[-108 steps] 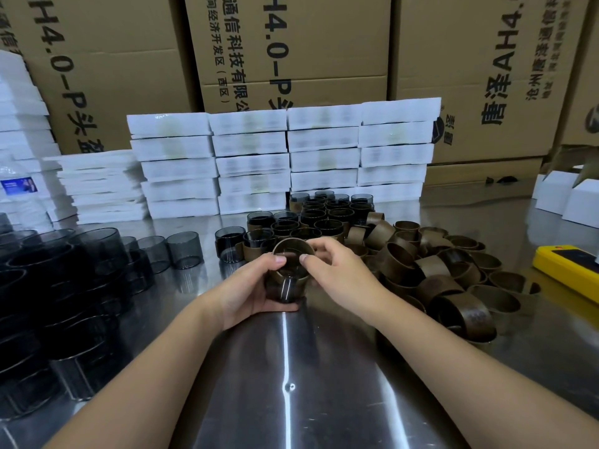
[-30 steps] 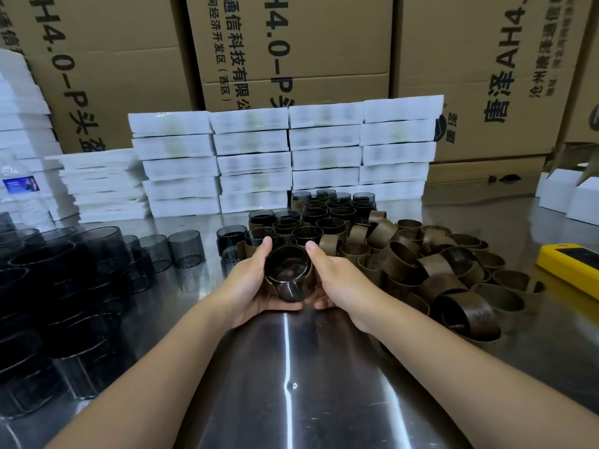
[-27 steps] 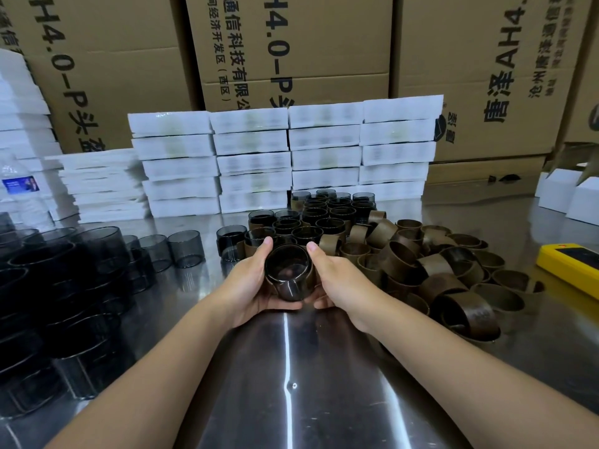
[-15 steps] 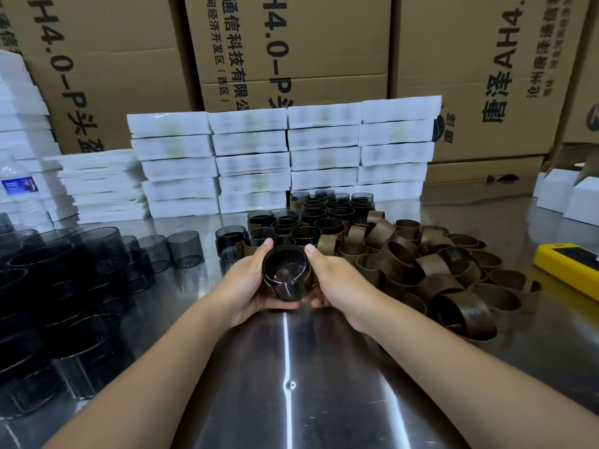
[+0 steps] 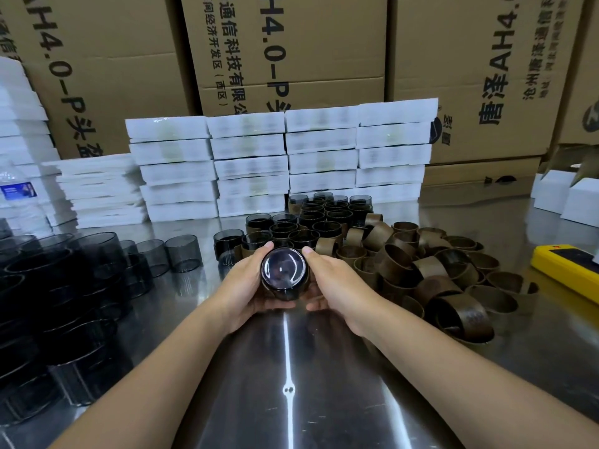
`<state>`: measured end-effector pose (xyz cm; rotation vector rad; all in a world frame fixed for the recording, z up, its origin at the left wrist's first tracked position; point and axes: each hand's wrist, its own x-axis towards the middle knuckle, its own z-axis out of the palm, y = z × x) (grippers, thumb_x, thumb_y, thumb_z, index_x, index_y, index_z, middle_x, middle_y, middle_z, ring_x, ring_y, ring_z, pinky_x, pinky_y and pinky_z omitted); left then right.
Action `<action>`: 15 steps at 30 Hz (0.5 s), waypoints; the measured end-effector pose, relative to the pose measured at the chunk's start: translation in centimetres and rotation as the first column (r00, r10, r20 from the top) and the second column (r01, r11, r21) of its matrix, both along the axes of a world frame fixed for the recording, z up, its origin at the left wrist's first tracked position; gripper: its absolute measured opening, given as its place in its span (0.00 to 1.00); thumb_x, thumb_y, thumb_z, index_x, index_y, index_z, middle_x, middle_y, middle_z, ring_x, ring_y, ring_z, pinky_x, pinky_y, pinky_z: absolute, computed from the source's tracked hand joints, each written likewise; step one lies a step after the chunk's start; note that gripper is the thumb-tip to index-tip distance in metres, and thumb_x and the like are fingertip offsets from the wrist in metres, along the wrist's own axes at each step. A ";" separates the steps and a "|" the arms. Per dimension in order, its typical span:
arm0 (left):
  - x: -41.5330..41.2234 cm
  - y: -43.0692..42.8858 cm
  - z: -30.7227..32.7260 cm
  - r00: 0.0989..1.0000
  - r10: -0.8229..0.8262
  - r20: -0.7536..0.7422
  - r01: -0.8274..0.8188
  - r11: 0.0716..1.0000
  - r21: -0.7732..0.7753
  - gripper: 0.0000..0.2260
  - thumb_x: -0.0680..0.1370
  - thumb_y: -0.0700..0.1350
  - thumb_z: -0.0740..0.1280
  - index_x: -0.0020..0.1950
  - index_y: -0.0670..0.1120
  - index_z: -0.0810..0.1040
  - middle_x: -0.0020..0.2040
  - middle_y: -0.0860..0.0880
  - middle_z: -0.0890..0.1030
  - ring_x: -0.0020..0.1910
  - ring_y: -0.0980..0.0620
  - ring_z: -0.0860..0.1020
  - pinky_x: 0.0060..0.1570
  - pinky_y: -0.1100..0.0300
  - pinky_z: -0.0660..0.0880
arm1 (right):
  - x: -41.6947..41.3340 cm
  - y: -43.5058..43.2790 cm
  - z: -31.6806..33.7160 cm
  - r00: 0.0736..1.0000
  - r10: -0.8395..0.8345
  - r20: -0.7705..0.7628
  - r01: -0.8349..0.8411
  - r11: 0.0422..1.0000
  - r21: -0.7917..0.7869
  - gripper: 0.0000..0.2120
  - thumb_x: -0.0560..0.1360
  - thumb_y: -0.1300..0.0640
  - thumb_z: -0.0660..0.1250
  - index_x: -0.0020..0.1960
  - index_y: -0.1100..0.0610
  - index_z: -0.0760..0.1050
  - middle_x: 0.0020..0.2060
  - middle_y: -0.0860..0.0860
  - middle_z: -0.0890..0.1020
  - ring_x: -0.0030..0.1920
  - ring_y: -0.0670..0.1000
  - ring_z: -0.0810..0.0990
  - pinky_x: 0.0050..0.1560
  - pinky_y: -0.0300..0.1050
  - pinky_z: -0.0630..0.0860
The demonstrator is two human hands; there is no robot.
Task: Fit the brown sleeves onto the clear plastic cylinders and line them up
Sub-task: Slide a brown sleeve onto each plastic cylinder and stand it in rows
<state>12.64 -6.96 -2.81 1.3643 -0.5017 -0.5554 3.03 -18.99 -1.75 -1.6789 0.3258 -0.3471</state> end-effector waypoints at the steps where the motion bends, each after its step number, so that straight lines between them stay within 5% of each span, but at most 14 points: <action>1: 0.1 -0.1 -0.1 0.999 0.046 0.030 -0.046 0.999 0.010 0.16 0.78 0.57 0.64 0.45 0.48 0.86 0.46 0.42 0.85 0.43 0.44 0.84 0.36 0.50 0.81 | 0.1 -0.1 0.0 1.000 -0.016 -0.001 0.016 1.000 -0.008 0.17 0.80 0.42 0.54 0.53 0.50 0.77 0.40 0.48 0.78 0.37 0.47 0.77 0.37 0.40 0.78; 6: 1.1 -0.4 -0.7 0.886 0.294 0.359 -0.307 0.951 -0.023 0.06 0.72 0.52 0.74 0.43 0.51 0.83 0.38 0.51 0.85 0.41 0.53 0.81 0.36 0.64 0.78 | 0.2 -0.6 -0.1 0.994 -0.112 0.010 0.112 0.993 -0.027 0.15 0.80 0.42 0.54 0.48 0.50 0.74 0.45 0.50 0.78 0.39 0.49 0.77 0.42 0.46 0.78; 9: 0.9 -0.3 -0.9 0.768 0.284 0.574 -0.346 0.938 -0.001 0.10 0.63 0.53 0.77 0.39 0.53 0.80 0.33 0.54 0.81 0.36 0.55 0.77 0.41 0.59 0.76 | 0.3 -0.6 -0.1 0.990 -0.137 0.033 0.137 0.991 -0.003 0.14 0.80 0.44 0.54 0.48 0.50 0.74 0.41 0.49 0.76 0.39 0.49 0.76 0.35 0.42 0.76; 11: 0.7 -0.2 -0.8 0.676 0.254 0.692 -0.382 0.924 0.033 0.11 0.62 0.56 0.77 0.35 0.55 0.79 0.31 0.57 0.79 0.33 0.59 0.74 0.37 0.64 0.72 | 0.3 -0.6 -0.1 0.988 -0.149 0.038 0.149 0.989 0.005 0.13 0.80 0.45 0.55 0.51 0.50 0.75 0.42 0.48 0.76 0.39 0.48 0.76 0.32 0.40 0.75; 15: 0.2 0.0 -0.6 0.500 0.158 0.851 -0.421 0.903 0.080 0.13 0.64 0.48 0.81 0.37 0.52 0.77 0.40 0.53 0.71 0.38 0.60 0.71 0.39 0.70 0.67 | 0.2 -0.7 -0.1 0.987 -0.157 0.043 0.157 0.988 -0.001 0.13 0.81 0.46 0.54 0.52 0.51 0.74 0.42 0.47 0.76 0.39 0.46 0.76 0.31 0.38 0.74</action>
